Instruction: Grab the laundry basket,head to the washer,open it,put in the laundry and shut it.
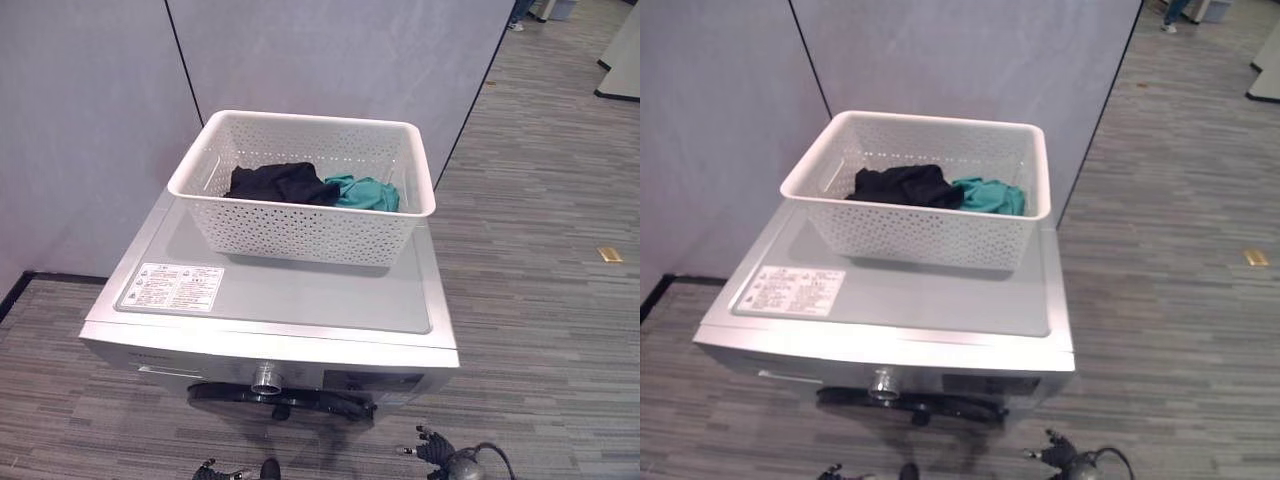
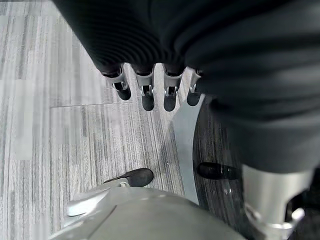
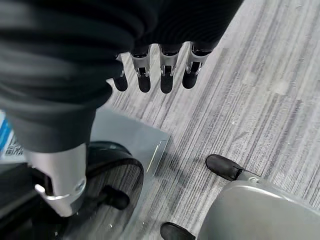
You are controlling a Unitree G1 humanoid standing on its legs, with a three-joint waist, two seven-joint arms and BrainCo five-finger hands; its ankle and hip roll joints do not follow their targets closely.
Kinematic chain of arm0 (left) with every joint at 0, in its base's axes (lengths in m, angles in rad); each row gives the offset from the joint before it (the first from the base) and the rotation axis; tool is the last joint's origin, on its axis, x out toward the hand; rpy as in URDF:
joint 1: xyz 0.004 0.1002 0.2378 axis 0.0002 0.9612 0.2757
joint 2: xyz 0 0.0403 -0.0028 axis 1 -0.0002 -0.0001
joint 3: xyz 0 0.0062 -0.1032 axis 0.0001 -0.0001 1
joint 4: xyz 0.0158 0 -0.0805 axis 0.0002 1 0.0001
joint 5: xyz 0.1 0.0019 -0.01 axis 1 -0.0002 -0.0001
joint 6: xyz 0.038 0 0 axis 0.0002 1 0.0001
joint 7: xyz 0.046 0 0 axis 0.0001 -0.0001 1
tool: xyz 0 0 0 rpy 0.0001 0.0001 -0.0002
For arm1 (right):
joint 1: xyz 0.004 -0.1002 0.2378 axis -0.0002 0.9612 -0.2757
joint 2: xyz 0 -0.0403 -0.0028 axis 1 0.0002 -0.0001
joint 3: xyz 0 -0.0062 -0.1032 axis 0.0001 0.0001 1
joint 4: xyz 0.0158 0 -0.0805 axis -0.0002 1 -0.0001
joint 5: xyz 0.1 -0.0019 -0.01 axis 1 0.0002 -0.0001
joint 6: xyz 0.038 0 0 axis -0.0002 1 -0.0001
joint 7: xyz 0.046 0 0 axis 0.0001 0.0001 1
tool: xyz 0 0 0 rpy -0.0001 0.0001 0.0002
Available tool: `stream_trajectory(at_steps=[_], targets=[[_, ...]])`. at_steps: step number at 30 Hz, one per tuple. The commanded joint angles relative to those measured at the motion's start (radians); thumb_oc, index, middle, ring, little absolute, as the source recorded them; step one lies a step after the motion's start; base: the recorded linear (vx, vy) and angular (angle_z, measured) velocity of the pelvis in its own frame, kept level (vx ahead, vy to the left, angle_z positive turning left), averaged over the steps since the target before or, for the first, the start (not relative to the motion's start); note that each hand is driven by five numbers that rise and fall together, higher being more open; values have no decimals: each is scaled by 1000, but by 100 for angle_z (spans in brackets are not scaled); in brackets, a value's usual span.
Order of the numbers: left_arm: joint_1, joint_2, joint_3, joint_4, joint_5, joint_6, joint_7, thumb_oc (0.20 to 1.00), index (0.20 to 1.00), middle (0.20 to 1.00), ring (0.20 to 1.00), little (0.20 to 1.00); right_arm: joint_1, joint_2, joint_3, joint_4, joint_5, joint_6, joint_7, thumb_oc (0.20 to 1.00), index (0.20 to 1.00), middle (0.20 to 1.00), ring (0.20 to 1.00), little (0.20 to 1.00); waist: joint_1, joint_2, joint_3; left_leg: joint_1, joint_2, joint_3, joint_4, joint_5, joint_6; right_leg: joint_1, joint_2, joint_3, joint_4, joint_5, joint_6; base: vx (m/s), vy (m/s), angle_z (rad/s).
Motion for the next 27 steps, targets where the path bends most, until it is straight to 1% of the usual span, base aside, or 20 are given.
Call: stream_trajectory(at_steps=[1, 2, 3, 7, 8, 9, 11, 12, 14, 16, 17, 18, 19, 20, 21, 22, 24, 26, 27], targets=[[-68, -4, -16, 45, 35, -28, 25, 1000, 1000, 1000, 1000, 1000, -19, -44, 19, -35, -29, -31, -21, 1000, 1000, 1000, 1000, 1000, 17, 6, 22, 47, 102, -21, 117, -82, -43, -103, -45, -35, 9, 72, 38, -140, -125, 10], [-71, -6, -21, 45, 38, -27, 27, 1000, 1000, 1000, 1000, 1000, -21, -46, 21, -39, -27, -32, -20, 1000, 1000, 1000, 1000, 1000, 17, 6, 26, 38, 105, -26, 119, -78, -45, -104, -42, -37, 7, 69, 35, -153, -101, 8], [-77, -7, -31, 47, 45, -26, 32, 1000, 1000, 1000, 1000, 1000, -28, -47, 27, -32, -26, -34, -26, 1000, 1000, 1000, 1000, 1000, 17, 9, 32, 25, 109, -34, 116, -60, -50, -109, -37, -40, 6, 65, 33, -136, -73, 8], [-104, -6, -43, 48, 48, -27, 36, 1000, 1000, 1000, 1000, 1000, -44, -56, 30, -22, -32, -37, -34, 1000, 1000, 1000, 1000, 1000, 10, 2, 39, -22, 115, -40, 123, -49, -58, -125, -40, -47, 6, 56, 31, -150, -48, 28], [-119, -5, -49, 47, 50, -27, 42, 1000, 1000, 1000, 1000, 1000, -52, -62, 31, -21, -33, -37, -37, 1000, 1000, 1000, 1000, 1000, 5, -3, 49, -50, 116, -29, 164, -45, -60, -131, -47, -53, 6, 60, 28, -222, -32, 35], [-144, -6, -58, 48, 55, -29, 47, 1000, 1000, 1000, 1000, 1000, -59, -73, 31, -27, -35, -38, -44, 1000, 1000, 1000, 1000, 1000, -8, -12, 61, -61, 121, 20, 230, -63, -55, -145, -61, -69, 6, 74, 24, -306, -31, 28], [-167, -6, -67, 45, 66, -29, 51, 1000, 1000, 1000, 1000, 1000, -56, -88, 29, -41, -42, -35, -50, 1000, 1000, 1000, 1000, 1000, -28, -19, 65, -55, 129, 85, 338, -96, -45, -169, -73, -94, 6, 90, 17, -314, -17, 43], [-179, -16, -74, 38, 70, -31, 51, 1000, 1000, 1000, 1000, 1000, -52, -104, 16, -52, -42, -32, -55, 1000, 1000, 1000, 1000, 1000, -45, -16, 63, -32, 118, 86, 482, -124, -44, -194, -76, -115, 8, 108, 9, -272, 25, 53], [-178, -28, -63, 46, 56, -28, 50, 1000, 1000, 1000, 1000, 1000, -42, -108, 0, -67, -42, -30, -61, 1000, 1000, 1000, 1000, 1000, -63, -10, 52, 4, 94, 58, 531, -137, -46, -208, -79, -127, 10, 124, 10, -153, 62, 41], [-179, -28, -63, 46, 56, -28, 50, 1000, 1000, 1000, 1000, 1000, -42, -108, 0, -67, -42, -29, -60, 1000, 1000, 1000, 1000, 1000, -67, -15, 49, 1, 88, 56, 527, -131, -45, -211, -85, -129, 9, 126, 11, -97, 107, 48], [-180, -45, -47, 52, 33, -25, 50, 1000, 1000, 1000, 1000, 1000, -26, -124, -36, -128, -56, -26, -86, 1000, 1000, 1000, 1000, 1000, -103, 11, 30, 102, 40, 3, 461, -160, -44, -257, -84, -129, 20, 158, 25, -345, 503, 55], [-207, -70, -104, 33, 80, -29, 59, 1000, 1000, 1000, 1000, 1000, -7, -138, -89, -210, -55, -36, -127, 1000, 1000, 1000, 1000, 1000, -153, 34, 16, 197, 34, 62, 246, -275, -12, -314, -125, -133, 23, 204, 64, -399, 599, 37], [-208, -74, -121, 20, 95, -31, 58, 1000, 1000, 1000, 1000, 1000, -5, -142, -102, -227, -61, -37, -140, 1000, 1000, 1000, 1000, 1000, -156, 36, 15, 215, 19, 56, 196, -295, -1, -330, -140, -128, 25, 216, 77, -258, 421, 28], [-208, -74, -121, 19, 95, -31, 58, 1000, 1000, 1000, 1000, 1000, -4, -142, -103, -229, -61, -36, -140, 1000, 1000, 1000, 1000, 1000, -155, 36, 15, 217, 17, 57, 193, -294, 1, -330, -141, -128, 26, 216, 78, -192, 280, 97], [-213, -73, -142, -8, 110, -43, 59, 1000, 1000, 1000, 1000, 1000, -13, -149, -118, -259, -71, -45, -155, 1000, 1000, 1000, 1000, 1000, -150, 31, 23, 229, -22, 40, 125, -335, 28, -355, -181, -130, 29, 248, 107, -224, 275, 97], [-211, -68, -147, -18, 116, -45, 54, 1000, 1000, 1000, 1000, 1000, -22, -150, -117, -275, -79, -48, -153, 1000, 1000, 1000, 1000, 1000, -143, 28, 33, 235, -39, 48, 104, -336, 41, -371, -198, -137, 38, 255, 120, -323, 350, 58], [-208, -59, -146, -25, 132, -46, 49, 1000, 1000, 1000, 1000, 1000, -42, -152, -113, -308, -95, -57, -155, 1000, 1000, 1000, 1000, 1000, -126, 28, 46, 234, -52, 68, 82, -326, 53, -386, -231, -182, 61, 249, 128, -194, 173, -17], [-202, -54, -147, -24, 140, -44, 47, 1000, 1000, 1000, 1000, 1000, -44, -153, -112, -331, -100, -60, -155, 1000, 1000, 1000, 1000, 1000, -123, 28, 51, 239, -56, 75, 73, -318, 55, -387, -238, -188, 69, 246, 131, -179, 125, -19], [-197, -44, -149, -20, 166, -45, 44, 1000, 1000, 1000, 1000, 1000, -59, -155, -110, -381, -104, -77, -162, 1000, 1000, 1000, 1000, 1000, -115, 33, 68, 219, -51, 77, 58, -282, 61, -389, -246, -140, 134, 221, 141, -256, 145, -22]])
